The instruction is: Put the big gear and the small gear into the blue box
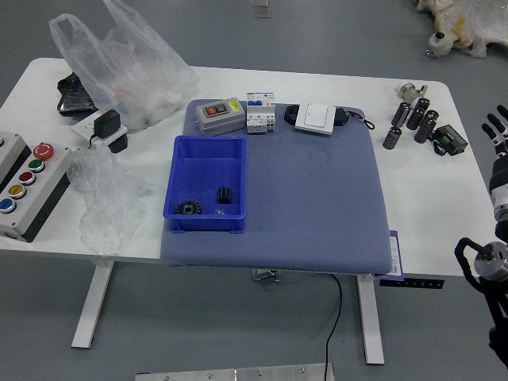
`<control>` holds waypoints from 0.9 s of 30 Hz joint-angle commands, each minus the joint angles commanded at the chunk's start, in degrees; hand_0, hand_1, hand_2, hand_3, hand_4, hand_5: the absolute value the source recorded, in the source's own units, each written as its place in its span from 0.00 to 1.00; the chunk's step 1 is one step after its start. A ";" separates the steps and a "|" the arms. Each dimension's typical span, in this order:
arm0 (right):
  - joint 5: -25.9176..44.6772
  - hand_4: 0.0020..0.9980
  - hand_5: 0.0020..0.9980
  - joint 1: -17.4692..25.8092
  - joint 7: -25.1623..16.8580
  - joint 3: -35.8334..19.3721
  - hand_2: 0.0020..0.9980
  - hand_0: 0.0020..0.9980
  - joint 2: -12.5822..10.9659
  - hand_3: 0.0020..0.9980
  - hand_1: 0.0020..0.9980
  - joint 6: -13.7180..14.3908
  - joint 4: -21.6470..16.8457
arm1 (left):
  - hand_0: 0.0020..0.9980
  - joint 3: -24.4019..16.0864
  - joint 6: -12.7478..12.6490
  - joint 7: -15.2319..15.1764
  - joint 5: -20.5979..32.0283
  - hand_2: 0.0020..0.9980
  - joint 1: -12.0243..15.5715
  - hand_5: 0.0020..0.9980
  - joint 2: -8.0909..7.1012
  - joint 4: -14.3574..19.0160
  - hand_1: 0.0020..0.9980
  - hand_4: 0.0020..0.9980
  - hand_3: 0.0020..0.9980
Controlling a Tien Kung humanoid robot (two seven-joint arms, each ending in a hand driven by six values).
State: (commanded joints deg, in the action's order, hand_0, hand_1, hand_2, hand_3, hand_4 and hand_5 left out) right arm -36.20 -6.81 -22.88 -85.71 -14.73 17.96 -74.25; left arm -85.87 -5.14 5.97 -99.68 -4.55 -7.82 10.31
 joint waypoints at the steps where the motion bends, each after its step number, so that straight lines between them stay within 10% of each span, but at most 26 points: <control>1: 0.09 0.74 0.49 -0.01 0.00 0.08 0.67 0.69 0.07 0.65 0.66 -0.03 0.02 | 0.61 0.63 -0.01 -0.27 0.57 0.48 -0.06 0.35 -0.02 0.00 0.45 0.66 0.64; 27: 0.16 0.74 0.49 0.19 0.04 -1.54 0.67 0.69 0.48 0.65 0.66 -0.11 -0.01 | 0.61 2.36 -0.08 -0.82 1.99 0.50 -0.57 0.35 -0.06 0.00 0.45 0.65 0.64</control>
State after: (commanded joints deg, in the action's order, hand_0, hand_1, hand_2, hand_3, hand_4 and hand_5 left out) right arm -36.04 -6.62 -22.84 -87.24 -14.25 17.85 -74.26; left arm -83.51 -5.22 5.16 -97.69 -5.12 -7.88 10.31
